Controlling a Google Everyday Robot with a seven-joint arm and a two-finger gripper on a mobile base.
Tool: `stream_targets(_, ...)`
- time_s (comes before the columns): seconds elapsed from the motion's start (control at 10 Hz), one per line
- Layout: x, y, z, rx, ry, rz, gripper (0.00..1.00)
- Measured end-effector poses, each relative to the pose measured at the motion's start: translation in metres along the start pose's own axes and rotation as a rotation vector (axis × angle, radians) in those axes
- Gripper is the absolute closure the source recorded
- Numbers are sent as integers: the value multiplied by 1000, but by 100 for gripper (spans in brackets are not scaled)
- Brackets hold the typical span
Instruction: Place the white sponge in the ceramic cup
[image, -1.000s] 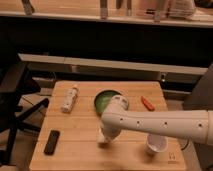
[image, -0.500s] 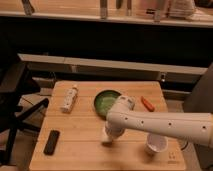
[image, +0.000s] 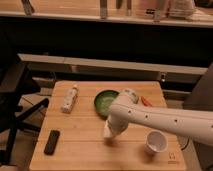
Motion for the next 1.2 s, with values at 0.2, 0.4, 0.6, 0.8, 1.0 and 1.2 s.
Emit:
stream_targets(0.2, 6, -2, -6, 9, -5, 13, 100)
stream_targets(0.4, 10, -8, -24, 11, -7, 23, 100)
stream_targets(0.6, 20, 9, -31, 13, -6, 42, 100)
stream_targets(0.8, 28, 15, -34, 17, -9, 49, 100)
stream_targets(1.0, 26, 7, -42, 21, -13, 54, 100)
stream_targets(1.2, 25, 6, -58, 21, -18, 73, 100)
